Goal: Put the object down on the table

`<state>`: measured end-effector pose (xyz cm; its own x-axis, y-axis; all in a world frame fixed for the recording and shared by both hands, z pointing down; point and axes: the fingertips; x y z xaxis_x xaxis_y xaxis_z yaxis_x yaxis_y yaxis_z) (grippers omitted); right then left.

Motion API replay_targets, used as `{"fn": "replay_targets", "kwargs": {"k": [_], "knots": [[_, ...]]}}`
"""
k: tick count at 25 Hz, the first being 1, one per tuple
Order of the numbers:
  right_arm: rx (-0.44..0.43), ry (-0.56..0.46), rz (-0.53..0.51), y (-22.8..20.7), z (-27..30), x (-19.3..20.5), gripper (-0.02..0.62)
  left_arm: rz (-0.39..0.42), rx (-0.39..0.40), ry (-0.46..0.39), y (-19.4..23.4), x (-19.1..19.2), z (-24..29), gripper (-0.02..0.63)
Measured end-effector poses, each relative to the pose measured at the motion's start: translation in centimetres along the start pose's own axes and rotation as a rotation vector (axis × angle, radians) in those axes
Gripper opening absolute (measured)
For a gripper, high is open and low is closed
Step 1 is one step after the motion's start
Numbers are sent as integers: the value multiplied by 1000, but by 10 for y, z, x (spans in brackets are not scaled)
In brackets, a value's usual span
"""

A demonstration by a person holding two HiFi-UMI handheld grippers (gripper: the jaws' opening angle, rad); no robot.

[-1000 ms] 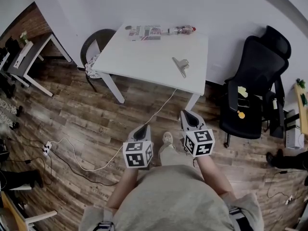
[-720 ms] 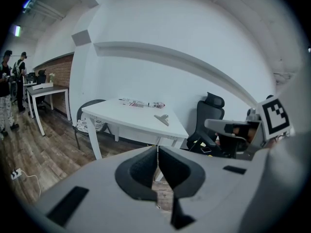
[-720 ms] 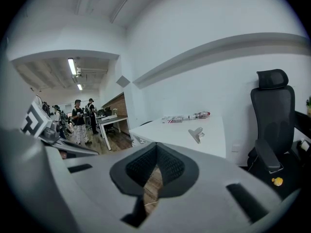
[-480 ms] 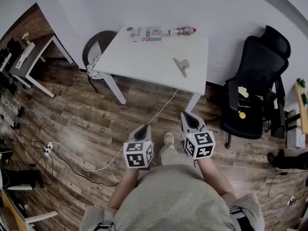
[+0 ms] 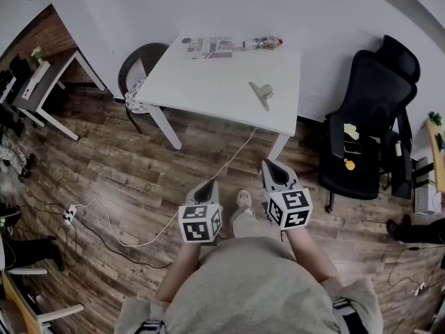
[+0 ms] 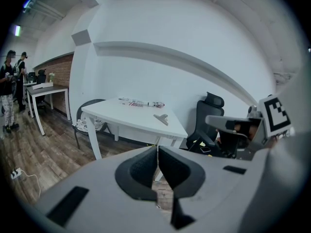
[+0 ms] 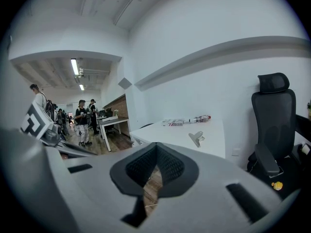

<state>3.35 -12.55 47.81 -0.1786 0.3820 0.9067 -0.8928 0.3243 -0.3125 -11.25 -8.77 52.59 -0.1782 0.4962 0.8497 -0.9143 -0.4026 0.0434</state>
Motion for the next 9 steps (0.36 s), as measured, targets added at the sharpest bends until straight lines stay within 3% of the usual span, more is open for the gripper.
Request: {"fn": "replay_targets", "kwargs": {"k": [9], "knots": [[-2,-11,-8,4,-1,-2,0,9,5,2,1,2,-2,11]]}}
Point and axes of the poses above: the fingertips, and each gripper's own axes: z forward along the fingers, y to its left, x out of its underside, and after that the axes turned 12 degrees about z, right-handed
